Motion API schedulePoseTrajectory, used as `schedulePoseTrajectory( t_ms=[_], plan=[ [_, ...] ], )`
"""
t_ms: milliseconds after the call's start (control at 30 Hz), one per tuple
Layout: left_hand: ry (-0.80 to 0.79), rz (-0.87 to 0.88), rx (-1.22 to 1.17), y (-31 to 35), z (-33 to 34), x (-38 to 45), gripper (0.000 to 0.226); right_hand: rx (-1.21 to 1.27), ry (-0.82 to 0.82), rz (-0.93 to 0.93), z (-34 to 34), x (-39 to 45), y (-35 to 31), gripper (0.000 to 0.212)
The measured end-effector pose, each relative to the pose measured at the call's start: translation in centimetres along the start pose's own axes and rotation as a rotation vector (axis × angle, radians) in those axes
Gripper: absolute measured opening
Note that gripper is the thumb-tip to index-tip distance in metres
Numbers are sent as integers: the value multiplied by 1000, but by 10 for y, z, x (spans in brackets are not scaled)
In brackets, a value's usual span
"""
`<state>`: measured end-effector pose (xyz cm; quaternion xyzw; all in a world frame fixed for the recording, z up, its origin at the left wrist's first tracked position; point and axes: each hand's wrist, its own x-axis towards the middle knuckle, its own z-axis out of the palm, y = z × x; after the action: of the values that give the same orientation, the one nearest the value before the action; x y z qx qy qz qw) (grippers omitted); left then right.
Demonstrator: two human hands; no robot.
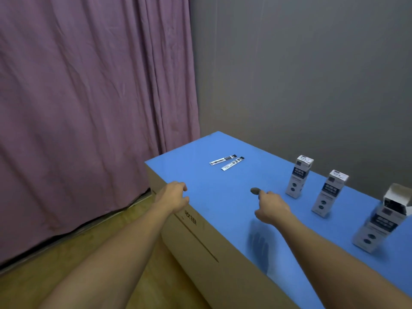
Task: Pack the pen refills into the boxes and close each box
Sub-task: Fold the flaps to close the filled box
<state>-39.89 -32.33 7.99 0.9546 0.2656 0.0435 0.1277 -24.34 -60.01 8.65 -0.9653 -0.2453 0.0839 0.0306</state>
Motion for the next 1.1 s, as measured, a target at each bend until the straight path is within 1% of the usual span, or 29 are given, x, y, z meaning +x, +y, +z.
schedulePoseTrajectory(
  t_ms=[67, 200, 367, 500, 567, 767, 933, 1033, 1100],
  plan=[
    [-9, 9, 17, -4, 2, 16, 42, 14, 1, -13, 0, 20, -9, 53],
    [-42, 23, 54, -8, 8, 63, 42, 17, 6, -15, -3, 66, -18, 33],
    [-86, 21, 93, 2, 12, 141, 37, 36, -18, 13, -13, 133, -14, 23],
    [-138, 44, 111, 26, 22, 199, 33, 46, -31, 52, -20, 189, -2, 33],
    [-149, 49, 123, 40, 31, 226, 33, 61, -29, 60, -20, 217, 3, 34],
    [-182, 16, 129, 71, 58, 278, 33, 90, -45, 76, -19, 261, 16, 38],
    [-167, -38, 104, 92, 73, 319, 44, 121, -71, 95, -16, 289, 24, 37],
    [-143, -69, 70, 103, 82, 340, 57, 129, -78, 103, -11, 301, 26, 38],
    [-154, -83, 68, 110, 89, 352, 67, 137, -80, 103, -7, 307, 27, 39]
  ],
)
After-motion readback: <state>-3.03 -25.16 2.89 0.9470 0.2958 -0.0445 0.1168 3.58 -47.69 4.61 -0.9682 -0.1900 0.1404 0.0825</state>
